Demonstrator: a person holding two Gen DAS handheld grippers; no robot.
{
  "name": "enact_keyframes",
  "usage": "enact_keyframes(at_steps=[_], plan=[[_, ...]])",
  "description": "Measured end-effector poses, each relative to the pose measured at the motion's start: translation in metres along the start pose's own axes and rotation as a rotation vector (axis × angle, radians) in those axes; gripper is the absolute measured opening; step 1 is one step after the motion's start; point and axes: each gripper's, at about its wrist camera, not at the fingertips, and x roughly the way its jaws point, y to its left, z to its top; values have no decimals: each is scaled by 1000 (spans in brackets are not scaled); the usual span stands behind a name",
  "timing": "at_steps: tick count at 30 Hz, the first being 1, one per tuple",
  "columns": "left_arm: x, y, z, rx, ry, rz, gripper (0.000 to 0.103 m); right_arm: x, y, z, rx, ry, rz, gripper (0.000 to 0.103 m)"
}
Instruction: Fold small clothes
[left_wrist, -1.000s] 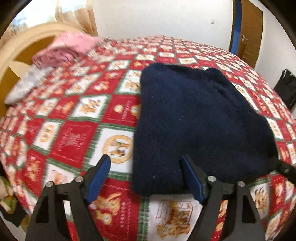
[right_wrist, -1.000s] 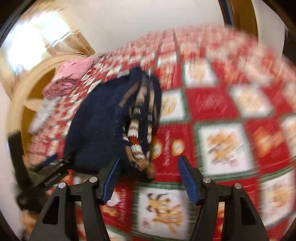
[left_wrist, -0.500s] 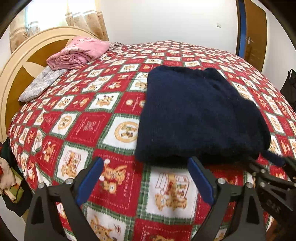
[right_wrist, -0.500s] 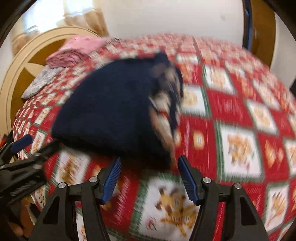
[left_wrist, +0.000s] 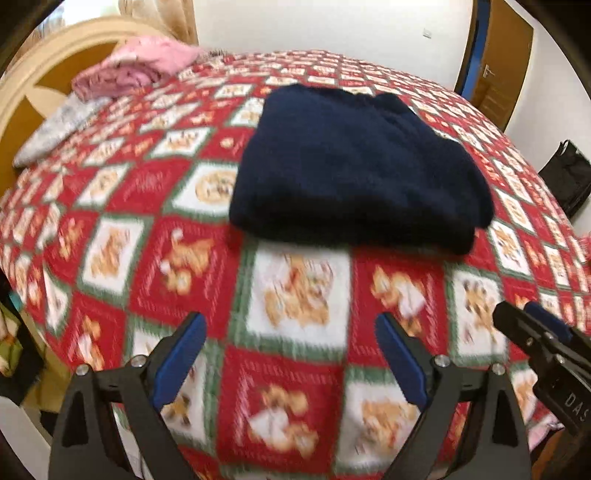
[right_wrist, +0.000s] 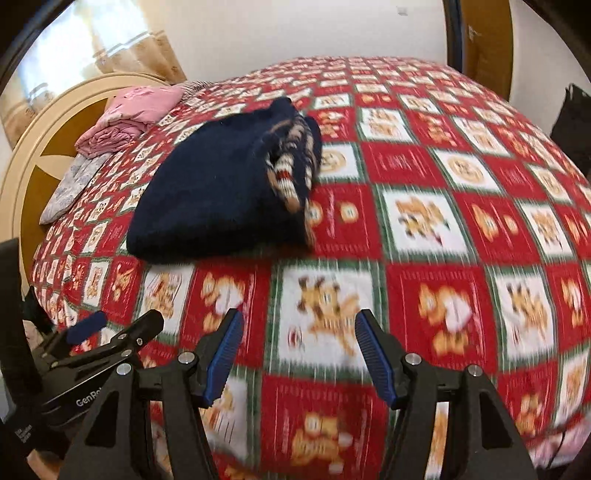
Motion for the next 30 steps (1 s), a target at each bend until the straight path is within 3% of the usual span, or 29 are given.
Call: enact_keyframes(at_steps=[3,6,9,12,14,19,23,27,30], plan=[[-17,0,-11,-14,-24,-13,95,-14,1,-9,10,8,0,64],[-37,-6,-22,8,-71,-19,95,-33,9,-18,-40,-44,-64,64],[-60,-10,-29,27,-132,-58,95,-64,17,-27,-111,-173,-179,64],[-86,-10,-28,35,-225,-105,97,-97,18,-28,-127,-296,-224,64],[-109,-15,-27,62,-309,-72,103,-122,16,-30,-118,-397,-232,64],[-165,-19,-34,81,-585,35,103,-175,18,-39,-108,-625,-258,70],[-180,-21,-34,94,-652,117,103,-200,28,-48,-115,-728,-255,71],[-192,-18,-37,87,-673,90,103,-214,34,-55,-122,-782,-239,71],[-202,-18,-41,90,-712,111,103,-216,39,-58,-130,-788,-238,72]])
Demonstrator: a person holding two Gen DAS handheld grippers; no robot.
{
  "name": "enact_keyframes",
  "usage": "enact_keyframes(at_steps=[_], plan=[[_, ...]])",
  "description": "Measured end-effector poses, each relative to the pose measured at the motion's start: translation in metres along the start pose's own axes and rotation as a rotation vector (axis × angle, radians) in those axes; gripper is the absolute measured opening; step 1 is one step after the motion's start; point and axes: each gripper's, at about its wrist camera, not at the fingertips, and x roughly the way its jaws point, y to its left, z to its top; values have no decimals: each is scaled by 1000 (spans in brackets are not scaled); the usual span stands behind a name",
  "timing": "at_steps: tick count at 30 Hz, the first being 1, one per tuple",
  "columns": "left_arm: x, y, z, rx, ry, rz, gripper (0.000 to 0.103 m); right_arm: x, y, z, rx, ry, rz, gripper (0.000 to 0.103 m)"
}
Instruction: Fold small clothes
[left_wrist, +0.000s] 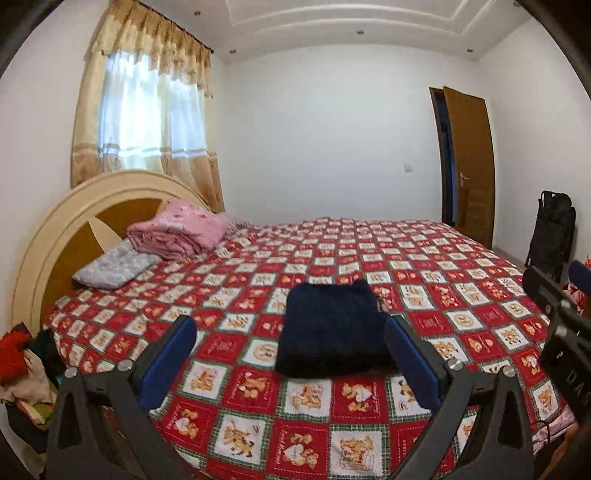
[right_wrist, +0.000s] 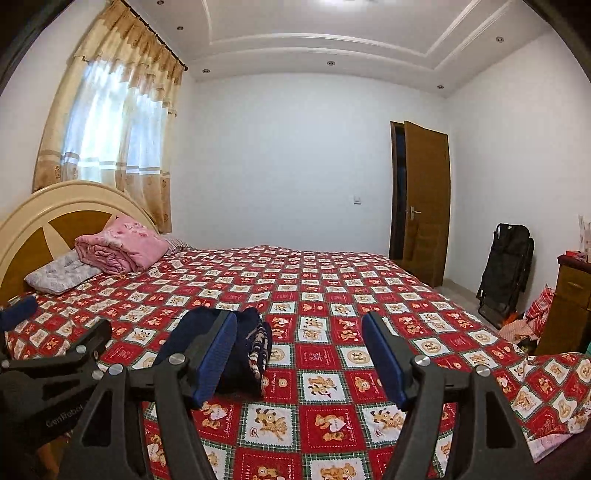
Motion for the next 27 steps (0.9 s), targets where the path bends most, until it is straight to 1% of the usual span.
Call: enact_keyframes(at_steps=[2,7,14,19,27], plan=[[-5,-1,0,-4,-9,2,103,2,2,-1,2,16,13,72],[-2,1,-1,-21,7,-7,103,9,3,-6,9,58,37,72],[-3,-2,-2,-13,16,-10,103,8,2,-6,17,49,45,72],[-3,-3,-2,-14,17,-8,103,11,2,-8,22,69,51,72],[-1,-2,-4,-16,44,-1,103,14,2,-10,28,85,54,72]])
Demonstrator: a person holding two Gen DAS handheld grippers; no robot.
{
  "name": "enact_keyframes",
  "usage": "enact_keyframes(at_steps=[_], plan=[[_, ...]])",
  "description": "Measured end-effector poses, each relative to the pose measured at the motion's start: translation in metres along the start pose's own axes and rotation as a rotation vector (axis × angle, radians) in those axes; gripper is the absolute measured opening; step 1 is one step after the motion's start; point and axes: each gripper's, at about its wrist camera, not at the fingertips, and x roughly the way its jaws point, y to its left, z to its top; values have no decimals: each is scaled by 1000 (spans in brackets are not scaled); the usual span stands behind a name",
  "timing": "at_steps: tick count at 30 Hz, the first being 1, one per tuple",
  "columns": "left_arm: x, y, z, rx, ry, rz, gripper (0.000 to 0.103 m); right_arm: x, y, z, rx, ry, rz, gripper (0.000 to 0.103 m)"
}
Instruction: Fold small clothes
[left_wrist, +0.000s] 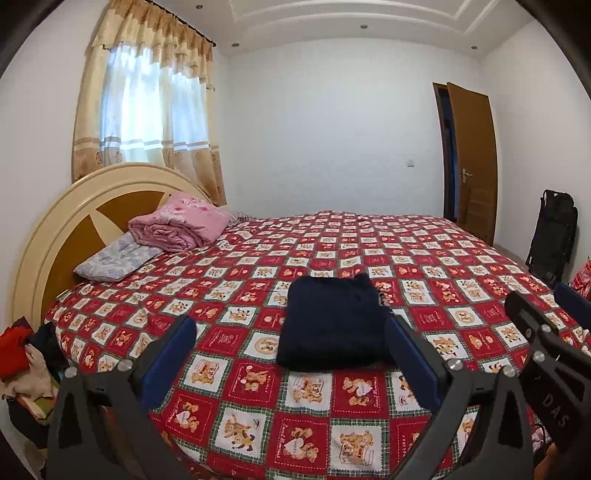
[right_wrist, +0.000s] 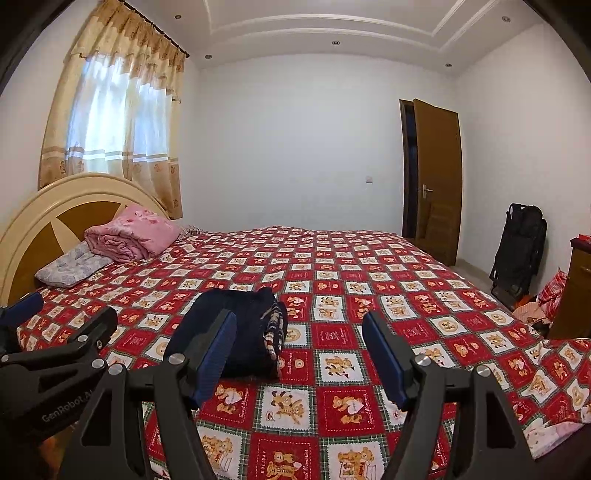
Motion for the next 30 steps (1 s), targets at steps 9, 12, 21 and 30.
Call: enact_keyframes(at_steps=[9,12,21,30], plan=[[2,2,0,0,9,-3,103,-1,1,-1,7,-7,5,72],[3,2,-1,0,13,-2,103,-1,1,-1,10,-11,6,72],[2,1,-2,-1,16,-3,103,-1,2,-2,11,-5,6,72],[3,0,-6,-2,26,-5,103,-1,2,-3,12,-4,5,72]])
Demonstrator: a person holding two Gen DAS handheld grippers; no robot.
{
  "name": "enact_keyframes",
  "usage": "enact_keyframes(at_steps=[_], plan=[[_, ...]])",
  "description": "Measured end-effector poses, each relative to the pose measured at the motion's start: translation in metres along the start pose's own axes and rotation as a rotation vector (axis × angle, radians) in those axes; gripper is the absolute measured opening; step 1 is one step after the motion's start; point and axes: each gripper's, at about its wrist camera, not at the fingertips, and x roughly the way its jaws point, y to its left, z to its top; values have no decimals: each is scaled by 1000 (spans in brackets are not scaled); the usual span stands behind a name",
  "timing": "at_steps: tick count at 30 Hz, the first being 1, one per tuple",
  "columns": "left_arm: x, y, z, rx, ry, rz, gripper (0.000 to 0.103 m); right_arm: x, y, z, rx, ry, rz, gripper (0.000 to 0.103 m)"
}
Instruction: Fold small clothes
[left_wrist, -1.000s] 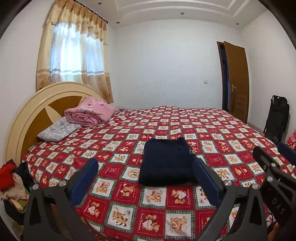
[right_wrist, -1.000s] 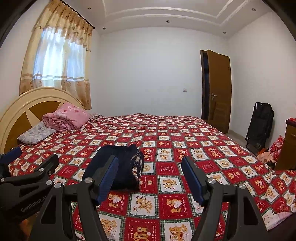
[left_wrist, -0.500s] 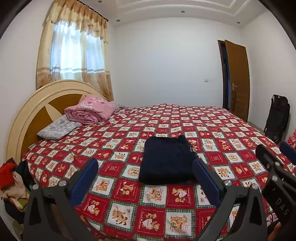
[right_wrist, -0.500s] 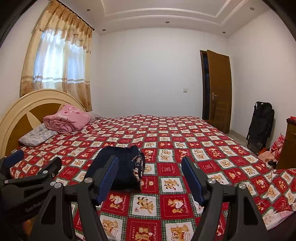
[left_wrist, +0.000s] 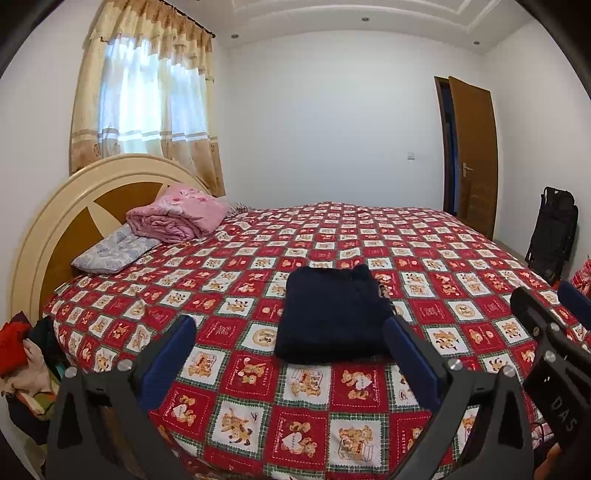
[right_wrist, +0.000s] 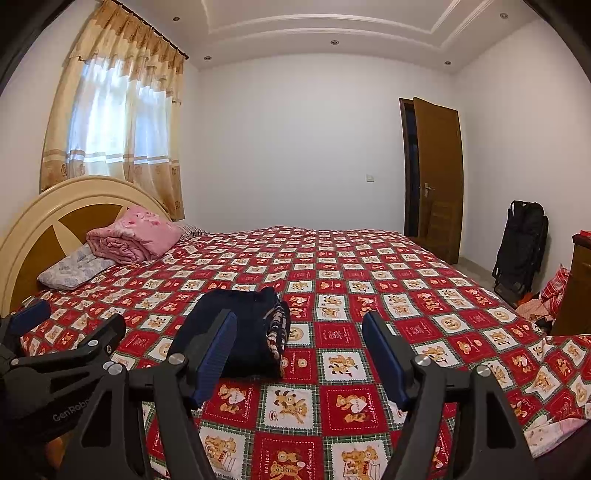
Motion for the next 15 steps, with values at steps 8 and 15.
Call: enact_keyframes(at_steps=[8,15], plan=[[1,0,-3,3,12,-13,103,1,0,-1,10,5,-4,72],[8,1,-2,13,25,-15,103,1,0,-2,13,5,-9,72]])
